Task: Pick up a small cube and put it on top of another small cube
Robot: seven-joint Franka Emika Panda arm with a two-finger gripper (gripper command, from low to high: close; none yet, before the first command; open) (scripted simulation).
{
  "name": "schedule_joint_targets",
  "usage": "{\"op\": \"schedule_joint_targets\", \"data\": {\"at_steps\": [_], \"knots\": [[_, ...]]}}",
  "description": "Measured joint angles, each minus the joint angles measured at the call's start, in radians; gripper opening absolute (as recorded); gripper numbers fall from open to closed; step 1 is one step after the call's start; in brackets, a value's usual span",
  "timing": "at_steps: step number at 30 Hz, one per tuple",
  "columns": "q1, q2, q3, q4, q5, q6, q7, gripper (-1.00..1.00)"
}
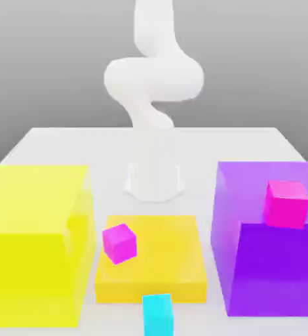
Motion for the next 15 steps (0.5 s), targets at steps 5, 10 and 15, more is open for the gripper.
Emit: {"op": "schedule_joint_targets", "data": {"at_steps": [5, 10, 15], "knots": [[0.009, 0.187, -0.006, -0.035, 0.004, 0.077, -0.019, 0.00], [0.016, 0.369, -0.010, -0.069, 0.009, 0.152, -0.038, 0.00], [0.020, 0.550, -0.011, -0.103, 0.014, 0.228, -0.057, 0.00]]}}
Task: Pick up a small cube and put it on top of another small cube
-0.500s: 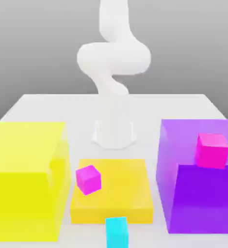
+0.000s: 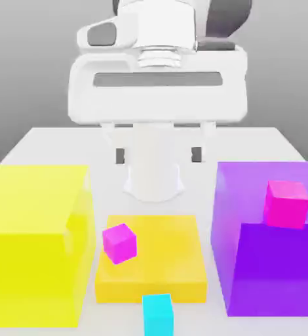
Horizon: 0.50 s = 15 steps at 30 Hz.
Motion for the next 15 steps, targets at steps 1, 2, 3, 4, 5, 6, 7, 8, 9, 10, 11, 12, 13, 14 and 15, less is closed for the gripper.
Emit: {"op": "schedule_joint_targets", "data": {"at_steps": [1, 2, 3, 4, 5, 6, 7, 8, 9, 10, 11, 12, 13, 14, 15], "knots": [[0.001, 0.036, 0.000, -0.007, 0.001, 0.015, -0.003, 0.00], [0.002, 0.072, 0.000, -0.014, 0.001, 0.030, -0.007, 0.00], [0.002, 0.109, 0.000, -0.020, 0.001, 0.045, -0.010, 0.00], [0.003, 0.145, 0.000, -0.027, 0.001, 0.060, -0.013, 0.00], [0.004, 0.181, 0.000, -0.034, 0.001, 0.075, -0.016, 0.00], [0.004, 0.217, 0.000, -0.041, 0.000, 0.090, -0.019, 0.00], [0.004, 0.254, 0.000, -0.048, -0.001, 0.105, -0.021, 0.00], [0.004, 0.290, 0.001, -0.054, -0.002, 0.120, -0.023, 0.00], [0.004, 0.326, 0.001, -0.061, -0.003, 0.135, -0.025, 0.00], [0.004, 0.362, 0.001, -0.067, -0.005, 0.151, -0.027, 0.00], [0.004, 0.399, 0.001, -0.066, -0.005, 0.174, -0.028, 0.00], [0.004, 0.435, 0.001, -0.062, -0.005, 0.199, -0.029, 0.00], [0.003, 0.471, 0.002, -0.057, -0.004, 0.227, -0.030, 0.00], [0.002, 0.507, 0.003, -0.051, -0.003, 0.256, -0.031, 0.00], [0.001, 0.544, 0.004, -0.044, -0.001, 0.285, -0.033, 0.00]]}}
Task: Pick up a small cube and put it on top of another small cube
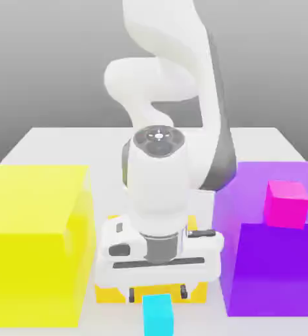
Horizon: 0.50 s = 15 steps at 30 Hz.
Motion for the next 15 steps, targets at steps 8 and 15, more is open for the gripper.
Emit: {"op": "schedule_joint_targets", "data": {"at_steps": [8, 15], "knots": [[-0.001, 0.027, 0.001, 0.005, -0.002, 0.021, 0.002, -1.00], [-0.012, -0.144, 0.007, 0.014, -0.004, -0.175, -0.058, -1.00]]}}
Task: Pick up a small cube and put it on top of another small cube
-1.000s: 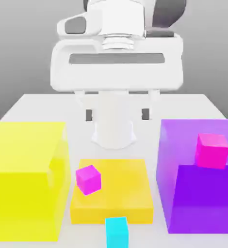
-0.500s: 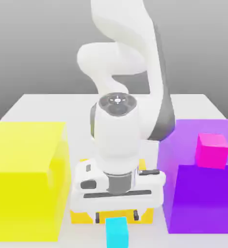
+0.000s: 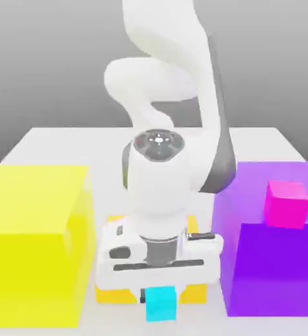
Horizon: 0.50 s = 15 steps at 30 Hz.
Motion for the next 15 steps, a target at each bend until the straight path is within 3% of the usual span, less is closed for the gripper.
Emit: {"op": "schedule_joint_targets", "data": {"at_steps": [11, 15], "knots": [[0.036, -0.116, 0.131, 0.277, 0.062, -0.472, -0.397, -1.00], [0.141, -0.208, 0.192, 0.338, 0.085, -0.623, -0.463, -1.00]]}}
